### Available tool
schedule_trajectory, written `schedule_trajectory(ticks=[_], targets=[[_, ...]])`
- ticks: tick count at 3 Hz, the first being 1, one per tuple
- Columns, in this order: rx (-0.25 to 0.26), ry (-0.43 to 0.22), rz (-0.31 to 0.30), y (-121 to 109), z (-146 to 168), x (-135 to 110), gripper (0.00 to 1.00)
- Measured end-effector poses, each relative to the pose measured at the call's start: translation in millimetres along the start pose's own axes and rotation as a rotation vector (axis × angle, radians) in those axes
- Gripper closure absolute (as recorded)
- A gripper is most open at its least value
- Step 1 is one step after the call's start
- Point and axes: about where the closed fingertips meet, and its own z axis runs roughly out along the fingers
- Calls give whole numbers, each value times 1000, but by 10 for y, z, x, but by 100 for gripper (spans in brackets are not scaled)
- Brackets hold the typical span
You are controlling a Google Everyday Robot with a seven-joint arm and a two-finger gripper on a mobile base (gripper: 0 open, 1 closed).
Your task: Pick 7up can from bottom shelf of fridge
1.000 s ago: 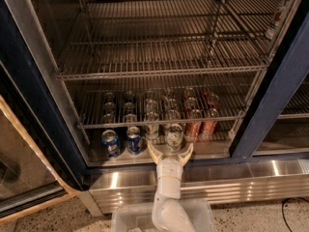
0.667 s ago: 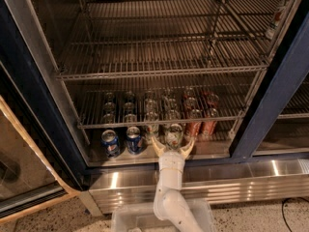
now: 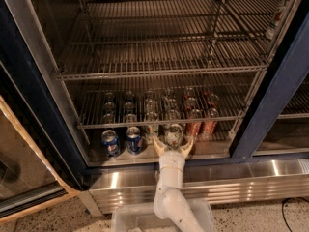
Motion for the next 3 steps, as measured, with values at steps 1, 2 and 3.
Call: schedule_trajectory(ticks=[1, 2, 3], targets=[[3, 4, 0, -15, 14, 14, 15], [11, 17, -1, -57, 59, 53, 15], [15, 25, -1, -80, 80, 80, 15]])
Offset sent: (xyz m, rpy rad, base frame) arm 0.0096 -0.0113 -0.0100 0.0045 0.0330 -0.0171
